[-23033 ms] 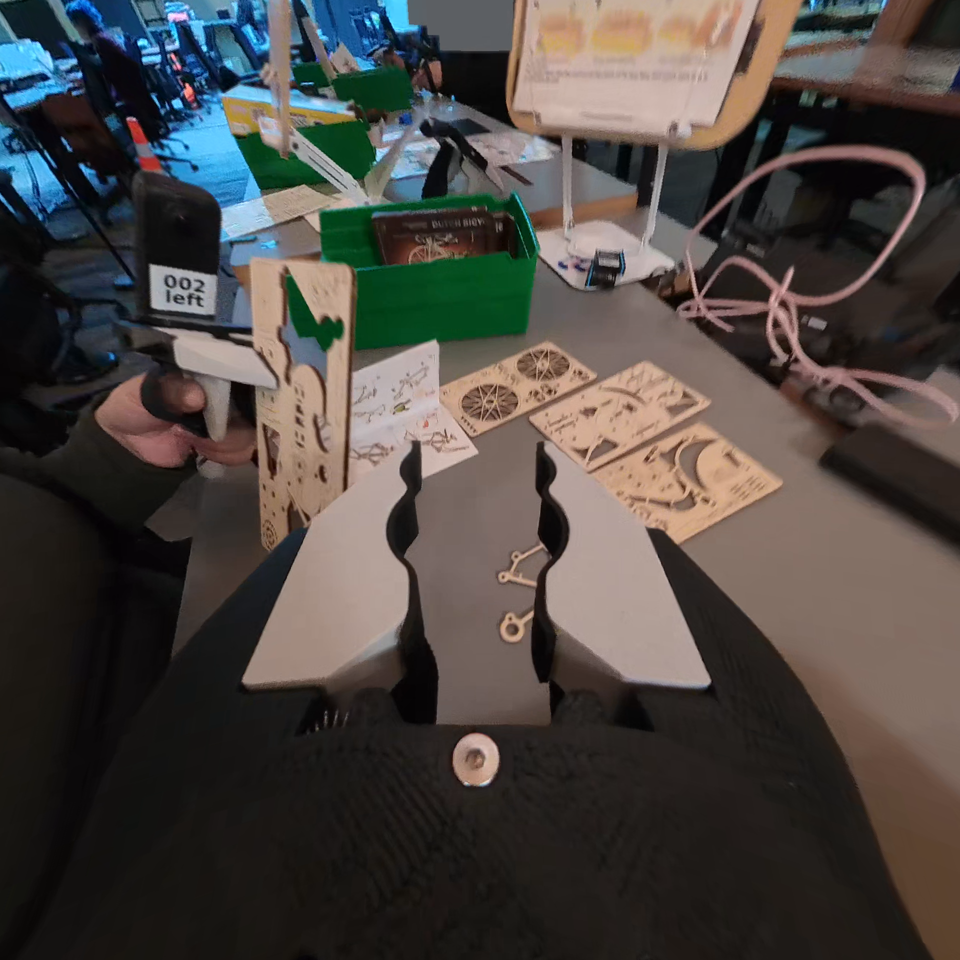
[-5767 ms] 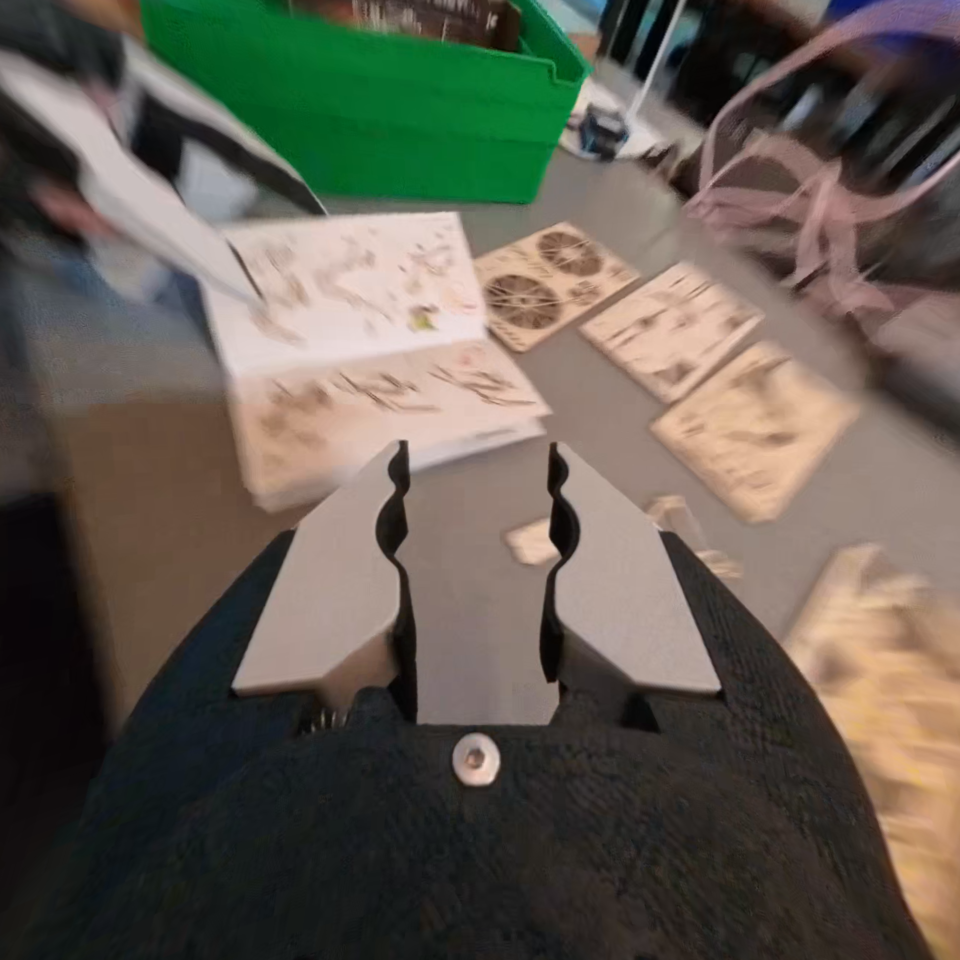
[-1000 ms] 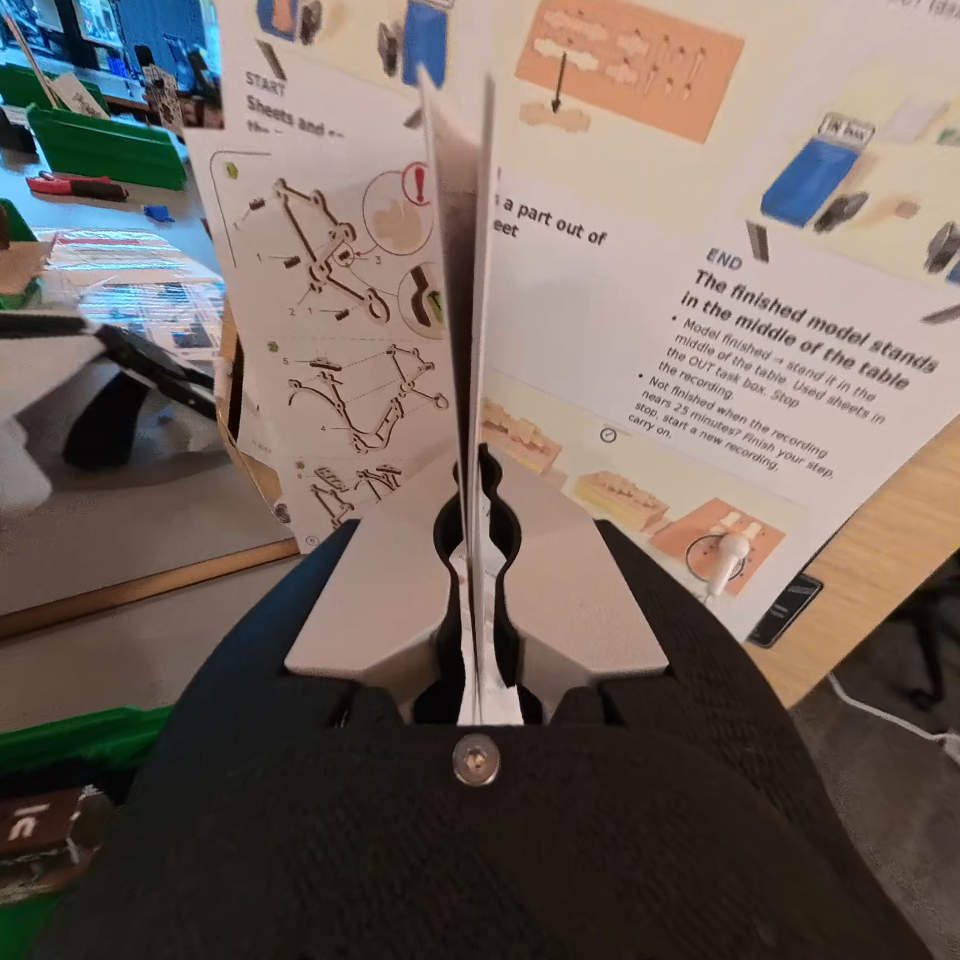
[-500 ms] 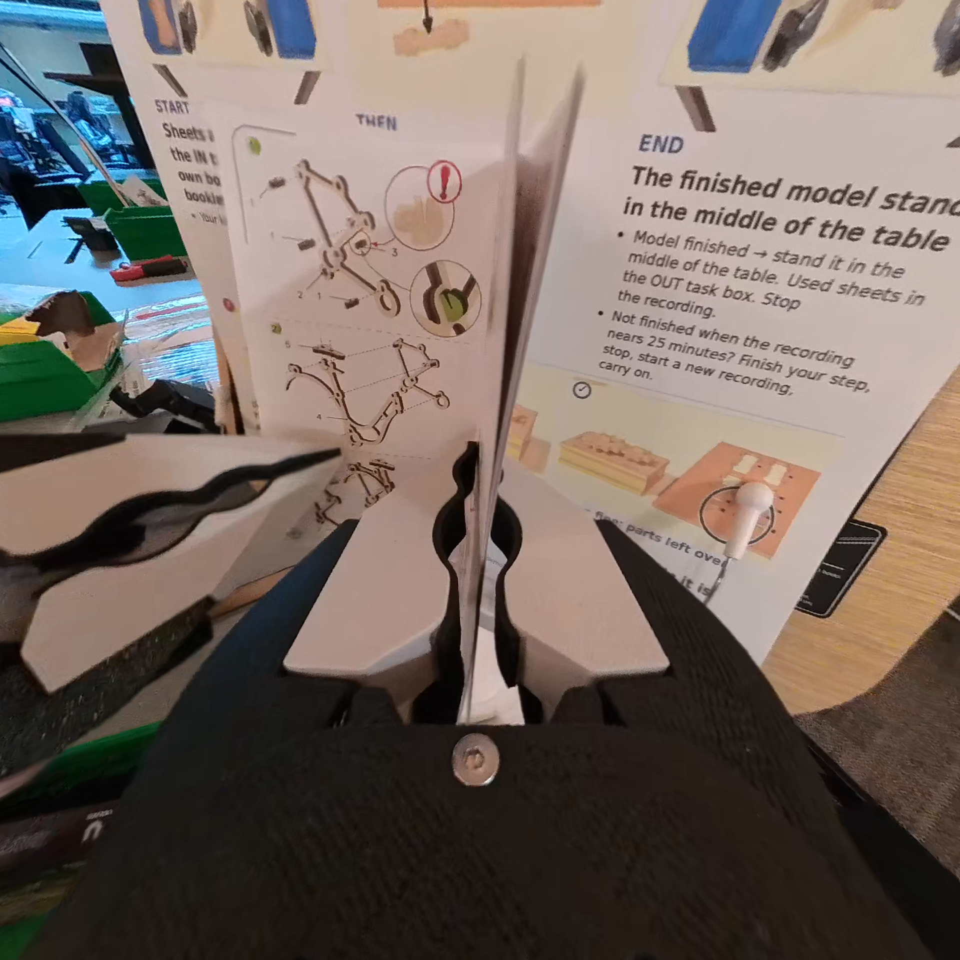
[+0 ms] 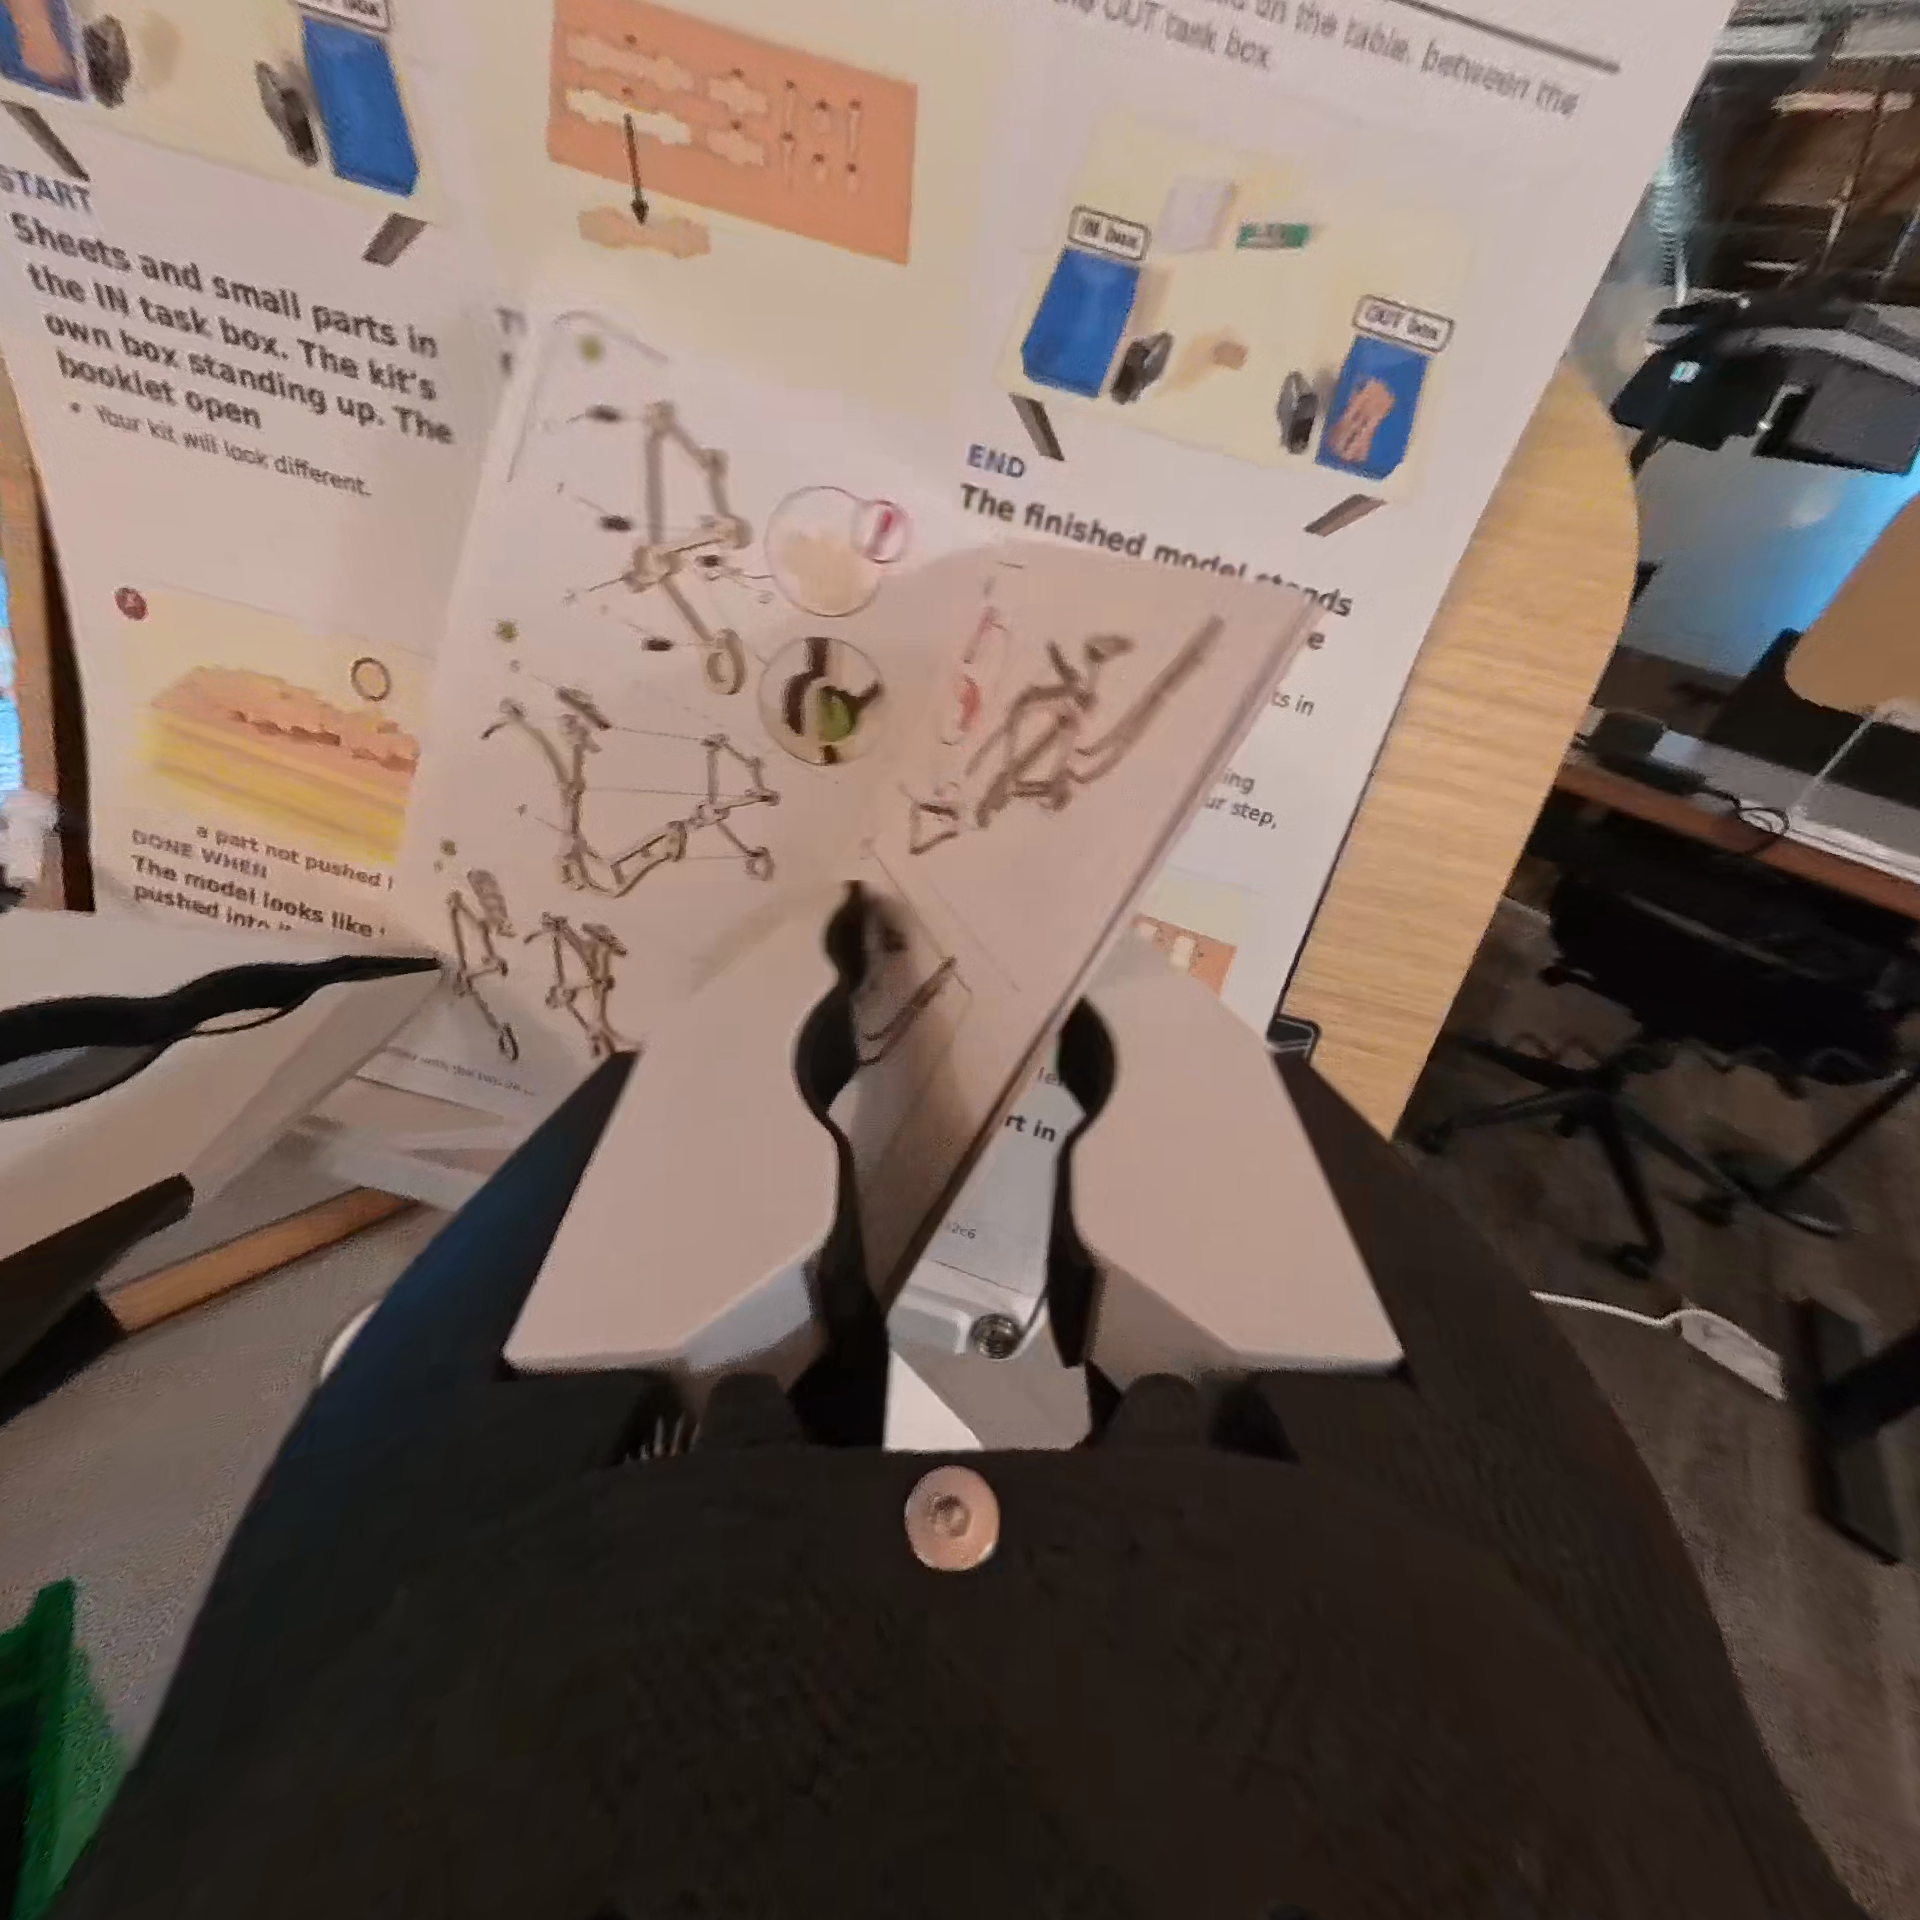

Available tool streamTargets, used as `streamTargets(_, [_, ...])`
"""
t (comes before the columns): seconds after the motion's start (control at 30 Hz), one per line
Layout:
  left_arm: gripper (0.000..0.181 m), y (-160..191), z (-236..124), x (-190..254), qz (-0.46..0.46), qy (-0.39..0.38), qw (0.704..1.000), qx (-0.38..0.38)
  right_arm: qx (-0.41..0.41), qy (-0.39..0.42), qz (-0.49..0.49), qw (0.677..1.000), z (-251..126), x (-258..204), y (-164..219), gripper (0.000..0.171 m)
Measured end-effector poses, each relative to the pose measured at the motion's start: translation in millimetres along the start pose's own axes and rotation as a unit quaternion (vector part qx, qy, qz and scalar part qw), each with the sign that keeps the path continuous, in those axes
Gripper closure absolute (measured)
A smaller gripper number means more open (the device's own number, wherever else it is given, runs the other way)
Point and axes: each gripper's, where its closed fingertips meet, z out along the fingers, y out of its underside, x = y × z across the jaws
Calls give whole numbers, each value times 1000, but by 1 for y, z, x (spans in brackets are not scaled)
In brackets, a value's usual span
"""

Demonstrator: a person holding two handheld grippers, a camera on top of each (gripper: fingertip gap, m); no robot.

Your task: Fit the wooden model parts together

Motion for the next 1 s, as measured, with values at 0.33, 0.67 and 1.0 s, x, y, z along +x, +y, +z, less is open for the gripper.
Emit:
streamTargets(0.33, [181,-49,-30,21,68,5,988,142,36,-161,7,986,-1,-58,-25,171])
streamTargets(0.67, [181,-28,15,-7,40,-24,999,25,33,-149,75,985,13,-36,-15,162])
streamTargets(1.0, [181,-14,10,1,-25,-19,999,14,188,96,-98,973,-53,-1,-47,120])
